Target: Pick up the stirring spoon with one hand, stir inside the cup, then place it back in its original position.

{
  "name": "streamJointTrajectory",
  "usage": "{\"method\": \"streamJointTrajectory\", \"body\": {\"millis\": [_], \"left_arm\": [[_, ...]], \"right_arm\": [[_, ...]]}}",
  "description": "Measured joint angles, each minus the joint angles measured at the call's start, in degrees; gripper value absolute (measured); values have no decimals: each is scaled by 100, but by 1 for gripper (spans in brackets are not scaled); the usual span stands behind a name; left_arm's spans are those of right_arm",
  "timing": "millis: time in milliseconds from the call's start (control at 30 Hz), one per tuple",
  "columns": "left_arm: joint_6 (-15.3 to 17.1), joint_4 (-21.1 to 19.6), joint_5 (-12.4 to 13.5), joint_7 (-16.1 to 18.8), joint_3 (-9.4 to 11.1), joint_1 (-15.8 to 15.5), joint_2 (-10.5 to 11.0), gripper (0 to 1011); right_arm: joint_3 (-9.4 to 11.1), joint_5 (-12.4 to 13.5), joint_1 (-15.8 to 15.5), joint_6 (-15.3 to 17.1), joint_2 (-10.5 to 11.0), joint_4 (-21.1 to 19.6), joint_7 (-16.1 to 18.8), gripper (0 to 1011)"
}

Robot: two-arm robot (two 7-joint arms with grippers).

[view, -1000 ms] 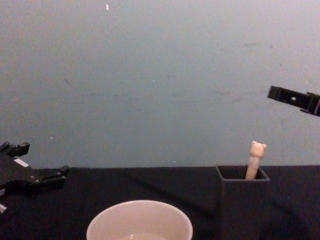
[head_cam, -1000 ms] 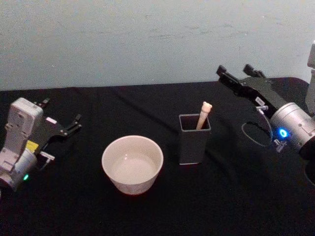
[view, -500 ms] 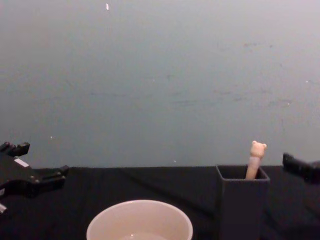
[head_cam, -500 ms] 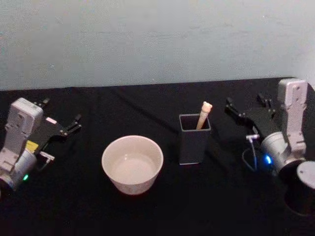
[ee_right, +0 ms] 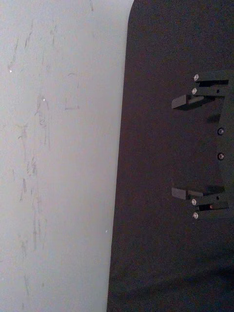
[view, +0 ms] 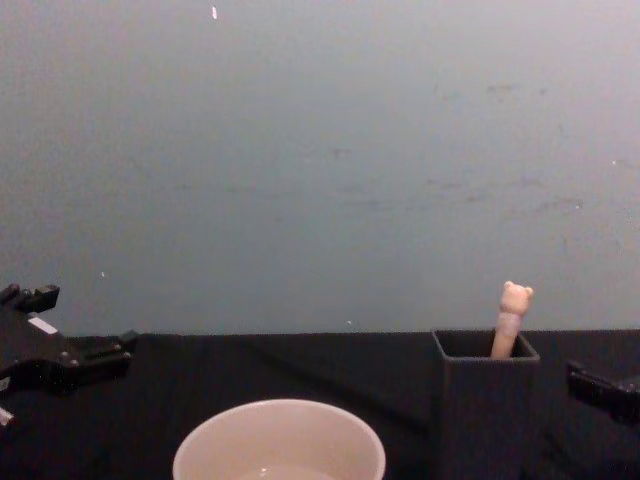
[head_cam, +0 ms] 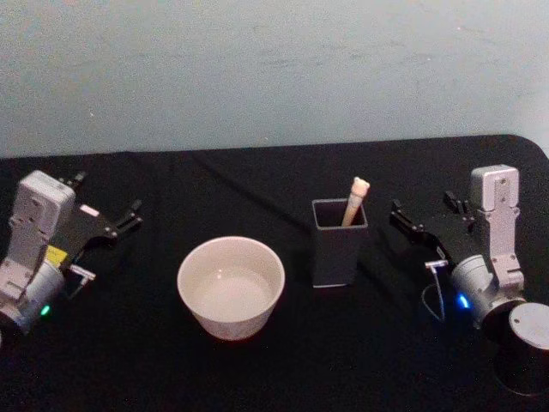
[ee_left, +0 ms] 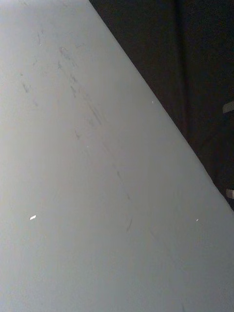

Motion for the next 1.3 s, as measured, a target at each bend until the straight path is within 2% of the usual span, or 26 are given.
{"method": "streamJointTrajectory", "body": {"millis": [1300], "left_arm": [[0,0,0,0,0,0,0,1001]], "right_arm": [[-10,2,11,8,10,-19,-10,1002]]}}
